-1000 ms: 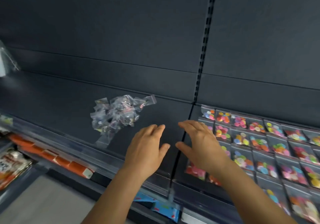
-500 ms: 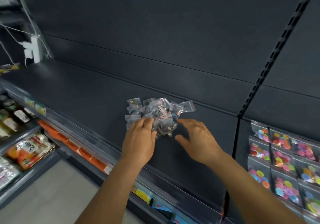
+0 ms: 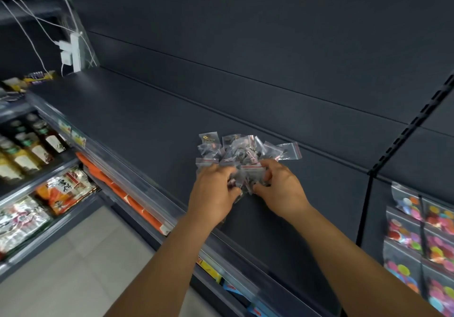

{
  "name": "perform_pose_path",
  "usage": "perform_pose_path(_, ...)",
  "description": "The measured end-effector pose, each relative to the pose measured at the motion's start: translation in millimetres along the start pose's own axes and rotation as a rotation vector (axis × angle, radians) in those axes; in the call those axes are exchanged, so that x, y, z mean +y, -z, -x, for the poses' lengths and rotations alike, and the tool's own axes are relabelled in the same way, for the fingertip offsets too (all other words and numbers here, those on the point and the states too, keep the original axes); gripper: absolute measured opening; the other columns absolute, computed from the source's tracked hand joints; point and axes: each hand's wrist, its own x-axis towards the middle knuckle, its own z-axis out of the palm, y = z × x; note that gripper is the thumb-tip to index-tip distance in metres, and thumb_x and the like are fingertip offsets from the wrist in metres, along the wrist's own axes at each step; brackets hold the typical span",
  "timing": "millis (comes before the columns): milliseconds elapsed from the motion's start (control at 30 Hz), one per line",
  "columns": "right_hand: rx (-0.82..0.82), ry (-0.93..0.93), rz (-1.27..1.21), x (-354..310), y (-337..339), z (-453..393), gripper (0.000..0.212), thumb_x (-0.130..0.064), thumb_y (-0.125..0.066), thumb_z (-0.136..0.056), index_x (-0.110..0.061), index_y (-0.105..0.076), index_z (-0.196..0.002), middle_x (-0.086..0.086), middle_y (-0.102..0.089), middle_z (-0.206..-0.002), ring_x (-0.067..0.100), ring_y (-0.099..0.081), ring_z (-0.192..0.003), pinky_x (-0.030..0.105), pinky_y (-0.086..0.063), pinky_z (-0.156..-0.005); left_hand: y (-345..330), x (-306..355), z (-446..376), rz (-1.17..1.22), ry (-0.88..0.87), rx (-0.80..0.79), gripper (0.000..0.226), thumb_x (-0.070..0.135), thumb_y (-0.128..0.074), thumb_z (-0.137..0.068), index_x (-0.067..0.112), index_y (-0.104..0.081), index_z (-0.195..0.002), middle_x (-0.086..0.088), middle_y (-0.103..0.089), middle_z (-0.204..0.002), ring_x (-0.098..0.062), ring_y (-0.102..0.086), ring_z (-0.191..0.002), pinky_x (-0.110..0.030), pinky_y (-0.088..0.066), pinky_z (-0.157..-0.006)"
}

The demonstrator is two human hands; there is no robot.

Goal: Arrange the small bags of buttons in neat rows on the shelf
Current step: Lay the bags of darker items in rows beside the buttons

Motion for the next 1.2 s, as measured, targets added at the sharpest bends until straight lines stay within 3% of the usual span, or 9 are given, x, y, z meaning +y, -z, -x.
perform_pose_path(100,0.018,-0.001,-0.045,0.2,2.5,1.0,0.042,-0.014,-0.063,-0.084,-0.021,-0.052,-0.124,-0.009,-0.053,-0.083,0.014,-0.057,-0.088,0.027,-0.05,-0.078,-2.8,-0.9,0.4,0.062,-0.027,0.029,0.037,0.031,-0.073,-0.079,0.022,-0.064,-0.114,0.002,-0.059,-0.106,-0.016,-0.053,-0.105,-0.03,-0.046,-0.087)
perform_pose_path(233,0.052,-0.068,-0.14,0.5,5.6,3.3,0.038,-0.009,-0.058,-0.085,-0.019,-0.051,-0.121,-0.007,-0.059,-0.076,0.01,-0.058,-0.074,0.025,-0.051,-0.067,-7.7,2.7,1.8,-0.042,-0.081,0.057,0.04,0.044,-0.073,-0.075,0.023,-0.065,-0.108,0.005,-0.06,-0.102,-0.014,-0.051,-0.1,-0.028,-0.043,-0.085)
perform_pose_path(367,0.054,-0.124,-0.239,2.5,7.4,5.6,0.035,-0.007,-0.055,-0.085,-0.018,-0.051,-0.118,-0.006,-0.058,-0.072,0.01,-0.056,-0.067,0.02,-0.044,-0.056,-7.8,4.0,1.3,0.018,-0.098,0.177,0.009,0.024,-0.065,-0.085,0.019,-0.071,-0.088,0.005,-0.066,-0.087,-0.013,-0.059,-0.087,-0.031,-0.051,-0.075)
perform_pose_path(533,0.111,-0.167,-0.41,8.5,16.8,10.4,0.013,-0.009,-0.053,-0.084,-0.008,-0.064,-0.091,0.001,-0.048,-0.066,0.013,-0.041,-0.053,0.022,-0.036,-0.044,3.3,10.8,-0.5,0.302,0.024,0.232,0.013,0.018,-0.057,-0.093,0.018,-0.07,-0.093,0.01,-0.067,-0.08,-0.006,-0.062,-0.069,-0.016,-0.049,-0.062)
perform_pose_path(600,0.133,-0.199,-0.508,8.7,21.3,12.5,0.012,-0.01,-0.055,-0.084,-0.009,-0.064,-0.092,0.005,-0.054,-0.073,0.016,-0.049,-0.061,0.031,-0.049,-0.054,7.3,15.2,-3.2,0.504,0.101,0.213,0.012,0.016,-0.055,-0.093,0.02,-0.067,-0.093,0.011,-0.066,-0.082,-0.006,-0.063,-0.072,-0.01,-0.046,-0.06)
perform_pose_path(700,0.144,-0.226,-0.656,7.2,26.8,16.9,0.014,-0.006,-0.057,-0.084,-0.012,-0.064,-0.094,0.011,-0.065,-0.091,0.019,-0.062,-0.078,0.042,-0.058,-0.079,8.0,27.1,-5.3,0.83,0.211,0.13,0.012,0.008,-0.054,-0.093,0.018,-0.062,-0.093,-0.002,-0.068,-0.093,-0.013,-0.068,-0.073,-0.019,-0.056,-0.064)
perform_pose_path(833,0.141,-0.222,-0.801,2.6,35.0,26.2,0.018,0.0,-0.055,-0.086,-0.011,-0.063,-0.098,0.009,-0.069,-0.094,0.015,-0.065,-0.078,0.025,-0.054,-0.068,-0.2,44.4,-3.1,0.94,0.222,0.004,0.018,0.008,-0.054,-0.093,0.024,-0.061,-0.091,-0.003,-0.068,-0.089,-0.011,-0.069,-0.071,-0.031,-0.058,-0.078)
perform_pose_path(967,0.131,-0.182,-0.875,6.4,46.1,41.2,0.012,-0.01,-0.057,-0.09,-0.012,-0.066,-0.098,-0.002,-0.07,-0.077,0.009,-0.066,-0.072,0.026,-0.052,-0.071,-7.1,61.6,0.0,0.896,0.154,0.012,0.018,0.009,-0.056,-0.092,0.022,-0.066,-0.085,0.004,-0.069,-0.079,-0.014,-0.066,-0.074,-0.034,-0.057,-0.078)
perform_pose_path(1200,0.276,-0.24,-0.886,32.9,73.5,73.5,0.006,-0.016,-0.066,-0.086,-0.01,-0.068,-0.089,0.003,-0.071,-0.078,0.016,-0.066,-0.07,0.034,-0.055,-0.075,-22.0,104.6,11.7,0.936,0.072,-0.142,0.009,0.018,-0.061,-0.09,0.021,-0.069,-0.088,0.0,-0.072,-0.086,-0.019,-0.069,-0.081,-0.04,-0.058,-0.081)
